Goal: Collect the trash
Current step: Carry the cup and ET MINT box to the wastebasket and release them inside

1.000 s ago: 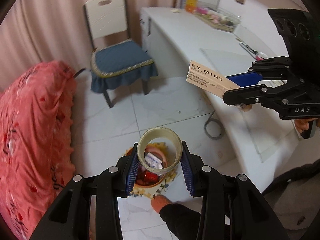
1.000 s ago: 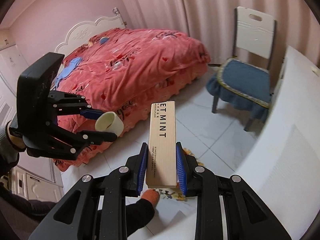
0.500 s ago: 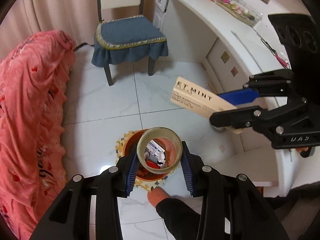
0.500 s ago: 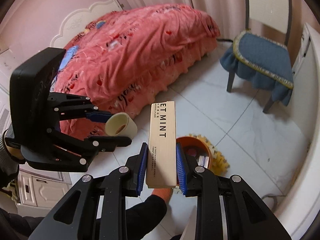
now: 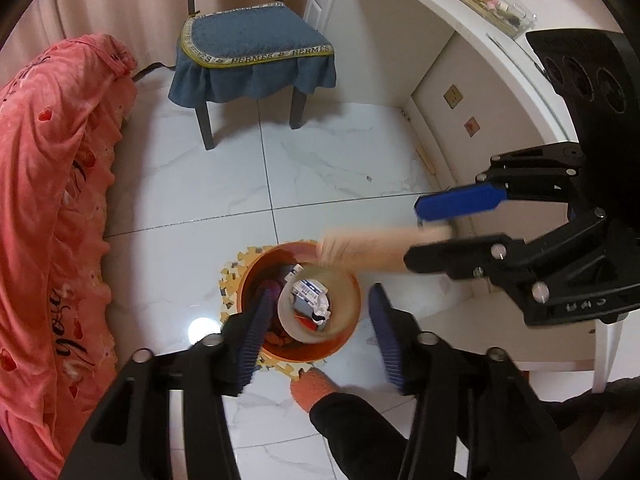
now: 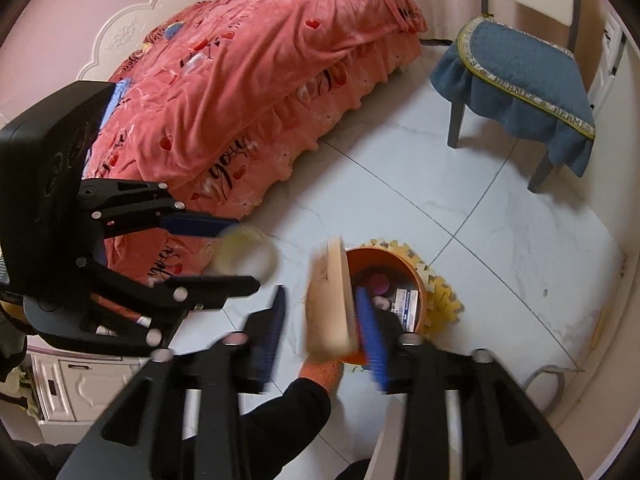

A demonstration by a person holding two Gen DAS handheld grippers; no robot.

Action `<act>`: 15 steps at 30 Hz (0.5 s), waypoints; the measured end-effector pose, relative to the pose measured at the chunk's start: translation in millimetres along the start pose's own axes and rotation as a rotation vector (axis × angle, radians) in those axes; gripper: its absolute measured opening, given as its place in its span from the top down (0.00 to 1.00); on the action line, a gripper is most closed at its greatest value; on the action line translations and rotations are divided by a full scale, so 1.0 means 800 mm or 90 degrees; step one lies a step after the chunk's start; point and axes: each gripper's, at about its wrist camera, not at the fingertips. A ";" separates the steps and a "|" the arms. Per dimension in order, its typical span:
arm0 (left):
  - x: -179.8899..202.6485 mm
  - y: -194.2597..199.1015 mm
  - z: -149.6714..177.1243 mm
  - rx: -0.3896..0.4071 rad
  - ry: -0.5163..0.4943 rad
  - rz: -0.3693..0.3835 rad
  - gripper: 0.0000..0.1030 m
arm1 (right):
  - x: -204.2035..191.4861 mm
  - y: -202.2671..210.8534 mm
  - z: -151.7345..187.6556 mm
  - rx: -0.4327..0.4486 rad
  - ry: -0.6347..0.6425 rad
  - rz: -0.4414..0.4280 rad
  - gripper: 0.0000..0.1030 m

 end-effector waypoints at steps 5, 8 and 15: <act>-0.004 -0.010 0.003 -0.017 0.009 0.001 0.48 | 0.006 -0.011 0.001 -0.007 -0.012 0.003 0.50; -0.002 -0.006 0.003 -0.018 0.006 0.002 0.48 | 0.005 -0.006 0.002 -0.004 -0.013 0.000 0.50; 0.008 0.007 -0.005 -0.008 -0.001 -0.009 0.48 | 0.002 0.020 0.001 0.016 -0.011 -0.003 0.50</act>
Point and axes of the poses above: each gripper's, at about its wrist camera, not at the fingertips, and y roughly against the way its jaws point, x to its right, z to its underside, and after that the axes turned 8 degrees about -y, right-handed
